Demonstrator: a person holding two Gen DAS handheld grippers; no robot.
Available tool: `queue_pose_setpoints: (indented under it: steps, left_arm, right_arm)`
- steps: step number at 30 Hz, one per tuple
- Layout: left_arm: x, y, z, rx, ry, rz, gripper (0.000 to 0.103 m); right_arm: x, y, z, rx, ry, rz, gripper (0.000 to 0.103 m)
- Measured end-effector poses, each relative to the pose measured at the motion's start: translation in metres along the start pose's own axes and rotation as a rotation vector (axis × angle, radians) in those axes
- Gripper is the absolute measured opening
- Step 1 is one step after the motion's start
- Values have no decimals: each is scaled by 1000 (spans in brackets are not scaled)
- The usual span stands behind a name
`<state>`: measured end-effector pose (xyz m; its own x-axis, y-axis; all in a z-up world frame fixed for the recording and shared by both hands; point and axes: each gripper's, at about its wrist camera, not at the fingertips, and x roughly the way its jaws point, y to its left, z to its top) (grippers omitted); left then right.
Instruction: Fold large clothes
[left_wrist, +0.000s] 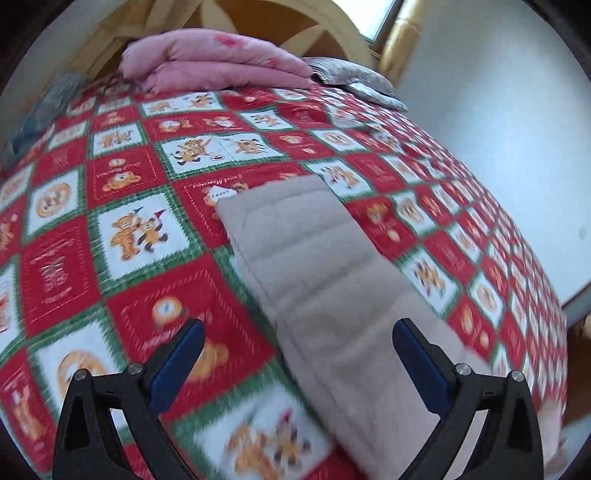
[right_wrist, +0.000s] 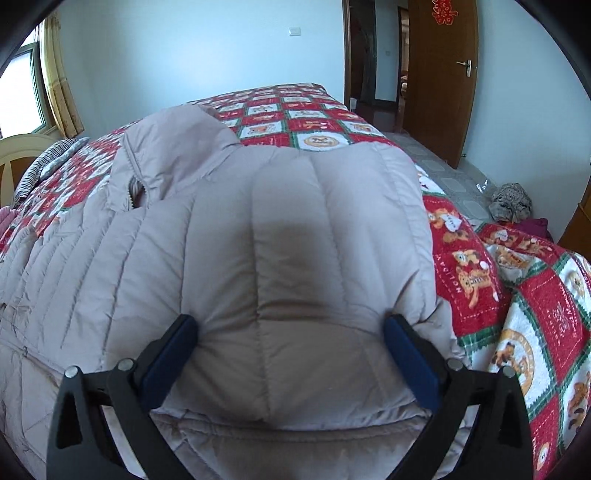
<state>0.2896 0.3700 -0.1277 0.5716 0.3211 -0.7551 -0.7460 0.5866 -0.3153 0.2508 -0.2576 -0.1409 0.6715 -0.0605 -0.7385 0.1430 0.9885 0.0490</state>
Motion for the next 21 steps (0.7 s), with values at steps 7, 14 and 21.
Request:
queue_pose_setpoints:
  steps: [7, 14, 21]
  left_arm:
    - [41, -5, -10, 21, 93, -22, 46]
    - [39, -7, -16, 107, 27, -60, 11]
    - [-16, -51, -5, 236, -83, -198, 5]
  right_arm:
    - [-1, 0, -2, -3, -1, -4, 103]
    - [-1, 0, -2, -4, -1, -3, 103]
    - [-2, 0, -3, 0, -2, 0, 103]
